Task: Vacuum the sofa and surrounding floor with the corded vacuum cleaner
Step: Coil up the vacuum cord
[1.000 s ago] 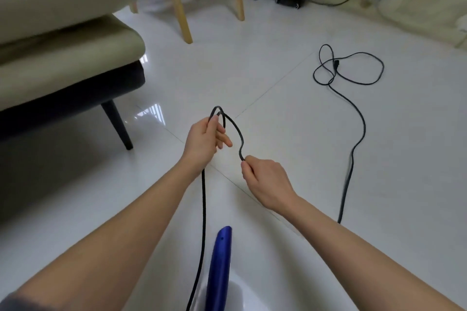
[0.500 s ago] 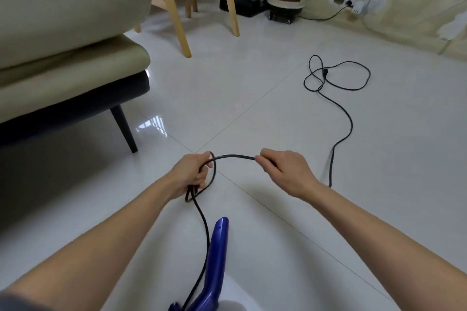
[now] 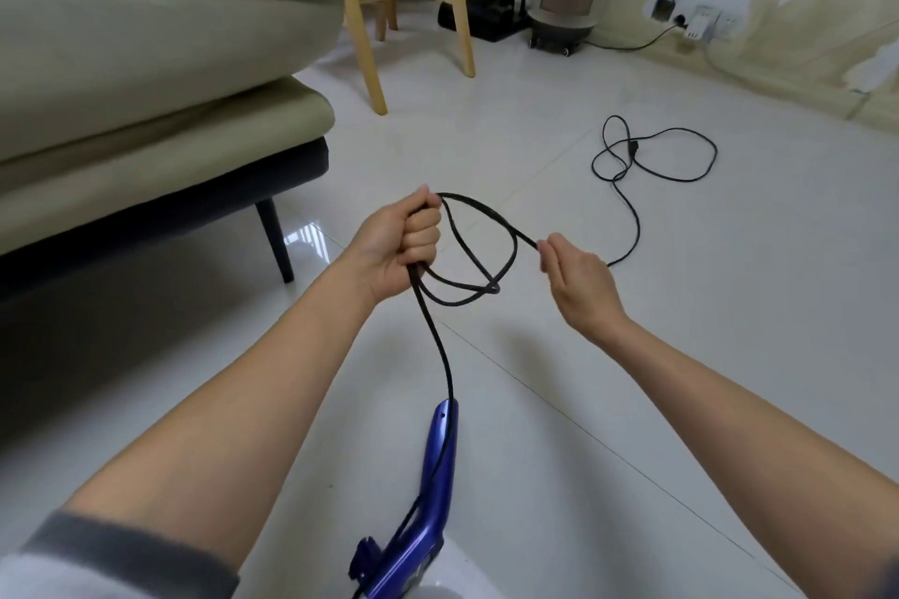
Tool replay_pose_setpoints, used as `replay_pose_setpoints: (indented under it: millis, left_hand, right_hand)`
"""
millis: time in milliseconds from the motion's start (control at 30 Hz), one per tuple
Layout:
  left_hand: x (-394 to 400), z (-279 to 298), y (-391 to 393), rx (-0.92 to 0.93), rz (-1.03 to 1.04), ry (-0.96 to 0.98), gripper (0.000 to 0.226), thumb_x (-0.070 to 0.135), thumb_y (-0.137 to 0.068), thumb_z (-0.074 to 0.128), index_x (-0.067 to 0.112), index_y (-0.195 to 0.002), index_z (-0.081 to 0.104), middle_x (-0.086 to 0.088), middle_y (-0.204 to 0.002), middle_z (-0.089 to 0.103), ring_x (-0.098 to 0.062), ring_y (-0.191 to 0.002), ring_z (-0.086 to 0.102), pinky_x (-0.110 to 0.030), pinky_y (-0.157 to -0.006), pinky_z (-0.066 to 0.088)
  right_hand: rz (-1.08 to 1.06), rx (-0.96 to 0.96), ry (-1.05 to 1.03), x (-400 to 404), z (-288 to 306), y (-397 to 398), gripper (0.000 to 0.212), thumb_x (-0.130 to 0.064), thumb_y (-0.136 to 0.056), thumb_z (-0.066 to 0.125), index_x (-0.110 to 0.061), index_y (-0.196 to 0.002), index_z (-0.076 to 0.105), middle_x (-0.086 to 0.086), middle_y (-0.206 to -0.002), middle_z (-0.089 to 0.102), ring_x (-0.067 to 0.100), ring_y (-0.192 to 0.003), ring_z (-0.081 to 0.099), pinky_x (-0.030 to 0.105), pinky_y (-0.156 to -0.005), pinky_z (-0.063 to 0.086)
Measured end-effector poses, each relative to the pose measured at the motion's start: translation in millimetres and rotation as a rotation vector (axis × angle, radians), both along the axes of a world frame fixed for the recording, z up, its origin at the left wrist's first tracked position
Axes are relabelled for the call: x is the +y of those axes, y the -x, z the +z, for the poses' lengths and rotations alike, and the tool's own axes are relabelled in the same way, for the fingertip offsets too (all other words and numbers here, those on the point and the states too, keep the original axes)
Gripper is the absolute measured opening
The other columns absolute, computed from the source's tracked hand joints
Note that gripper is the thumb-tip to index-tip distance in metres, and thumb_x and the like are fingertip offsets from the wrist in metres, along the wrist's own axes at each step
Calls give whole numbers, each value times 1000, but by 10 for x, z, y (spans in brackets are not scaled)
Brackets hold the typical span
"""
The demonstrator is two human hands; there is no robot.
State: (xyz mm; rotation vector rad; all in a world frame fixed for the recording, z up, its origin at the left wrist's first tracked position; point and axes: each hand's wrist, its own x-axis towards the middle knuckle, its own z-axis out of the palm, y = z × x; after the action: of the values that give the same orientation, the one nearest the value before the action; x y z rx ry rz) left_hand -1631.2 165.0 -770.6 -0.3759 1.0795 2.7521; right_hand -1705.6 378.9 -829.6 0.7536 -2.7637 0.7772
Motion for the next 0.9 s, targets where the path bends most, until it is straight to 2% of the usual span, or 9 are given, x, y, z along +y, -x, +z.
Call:
replay_pose_setpoints:
  millis: [100,200,267,367,433,533,633,767,900]
  left_hand:
    - [-110,1,-22,1,50,-220,33,25,-105,33,13,-78,47,6,-40,27,-4,-38,7,-19,-24,19]
    - [-213,-66,-47,15,90,-443,36,23,-104,33,6,-78,52,3,-39,29,-1,-40,9,-21,-24,24]
    - [-277,-96,-16,-1,130,-471,39,23,-105,32,5,-77,52,2,-40,29,0,-38,10,-21,-24,22]
    - [-201,-127,62,-48,189,-58,31,23,-106,31,10,-82,48,6,-44,26,-2,-31,19,-15,-26,16]
    - [-48,-159,105,-56,227,232,26,20,-106,32,11,-85,45,6,-46,33,-5,-34,28,-13,-31,24]
    - [118,-215,79,2,202,508,21,19,-105,33,8,-91,44,-6,-58,61,-17,-49,59,-25,-52,53]
    - [192,-289,-58,68,56,708,20,20,-105,31,6,-95,42,-19,-74,70,-33,-70,71,-34,-64,59]
    - [354,-399,-207,128,-175,1011,22,21,-104,33,7,-92,45,-12,-62,65,-22,-47,61,-21,-46,45]
    - [347,-524,-209,64,-261,947,22,19,-101,38,12,-82,47,5,-45,28,-11,-38,20,-20,-39,17]
  right_hand:
    - [21,-54,-173,137,-165,-32,37,-37,-104,24,-8,-85,39,9,-63,51,36,-63,49,39,-58,33]
    - [59,-229,-119,333,-286,-65,38,-36,-104,26,-5,-85,39,14,-74,55,34,-71,49,43,-64,39]
    - [-16,-294,-214,439,-365,-76,39,-36,-105,25,-6,-87,43,15,-80,57,36,-75,51,42,-66,38]
    - [-110,-146,-621,326,-327,-134,31,-26,-105,24,-10,-101,51,12,-92,63,35,-83,58,35,-63,36]
    - [73,-77,-759,83,-193,-271,24,-18,-102,29,-14,-98,52,6,-83,59,33,-79,57,33,-62,35]
    - [431,4,-733,-193,18,-512,33,-35,-105,27,-15,-84,42,0,-66,41,29,-66,43,33,-61,30]
    - [536,90,-614,-191,151,-553,36,-42,-104,27,-16,-84,43,1,-68,46,26,-64,39,33,-60,27]
    - [568,217,-354,-17,179,-481,42,-51,-97,22,-21,-77,43,-5,-58,46,21,-52,33,30,-50,25]
    - [522,247,-240,101,110,-464,29,-45,-97,30,-26,-76,29,-13,-57,30,17,-50,29,27,-48,23]
